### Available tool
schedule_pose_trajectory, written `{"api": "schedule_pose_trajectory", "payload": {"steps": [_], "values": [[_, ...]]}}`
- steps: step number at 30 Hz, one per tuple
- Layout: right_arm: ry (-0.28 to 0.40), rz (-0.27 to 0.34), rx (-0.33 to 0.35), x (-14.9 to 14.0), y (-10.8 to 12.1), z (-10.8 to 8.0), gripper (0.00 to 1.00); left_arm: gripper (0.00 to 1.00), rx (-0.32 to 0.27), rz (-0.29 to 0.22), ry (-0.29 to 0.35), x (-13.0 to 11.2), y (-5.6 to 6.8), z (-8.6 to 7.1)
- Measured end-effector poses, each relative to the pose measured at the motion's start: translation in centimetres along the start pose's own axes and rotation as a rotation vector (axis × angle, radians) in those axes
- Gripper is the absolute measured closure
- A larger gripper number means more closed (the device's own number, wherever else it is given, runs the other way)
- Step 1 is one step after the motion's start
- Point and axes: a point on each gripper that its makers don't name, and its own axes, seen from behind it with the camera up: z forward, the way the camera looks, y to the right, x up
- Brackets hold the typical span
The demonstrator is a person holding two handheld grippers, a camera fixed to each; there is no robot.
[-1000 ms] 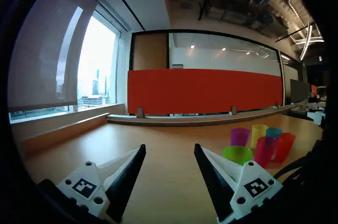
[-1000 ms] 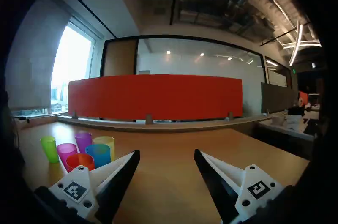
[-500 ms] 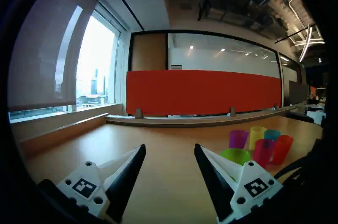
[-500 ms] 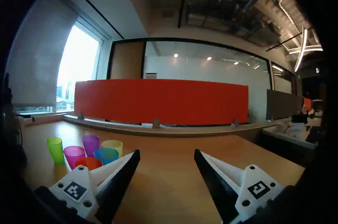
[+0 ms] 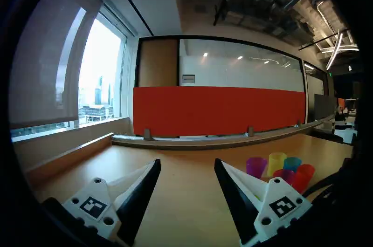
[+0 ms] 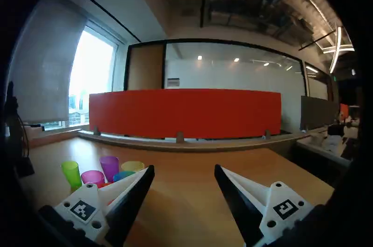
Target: Pour water
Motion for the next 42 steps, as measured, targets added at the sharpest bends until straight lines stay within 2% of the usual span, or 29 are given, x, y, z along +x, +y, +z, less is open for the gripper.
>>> {"api": "schedule_pose_trajectory", "payload": {"steps": [8,17,23,32,42], "values": [[-0.002,0.000,0.026,2.8,-0.1,-0.4,0.00,0.15,-0.030,0.005,-0.002,3.0,0.7,0.5],[-0.009,-0.009,0.049,5.9,-0.2,-0.2,0.00,0.15,-0.039,0.005,-0.002,6.6,0.5,1.1],[-0.012,-0.006,0.078,7.6,-0.8,0.2,0.00,0.15,-0.076,0.005,-0.009,8.4,1.3,1.1],[-0.027,-0.004,0.115,9.9,-1.9,0.5,0.00,0.15,-0.116,0.007,-0.026,9.6,2.0,1.1],[-0.031,-0.003,0.159,10.6,-2.8,0.2,0.00,0.15,-0.179,-0.011,-0.042,10.0,2.8,0.7]]}}
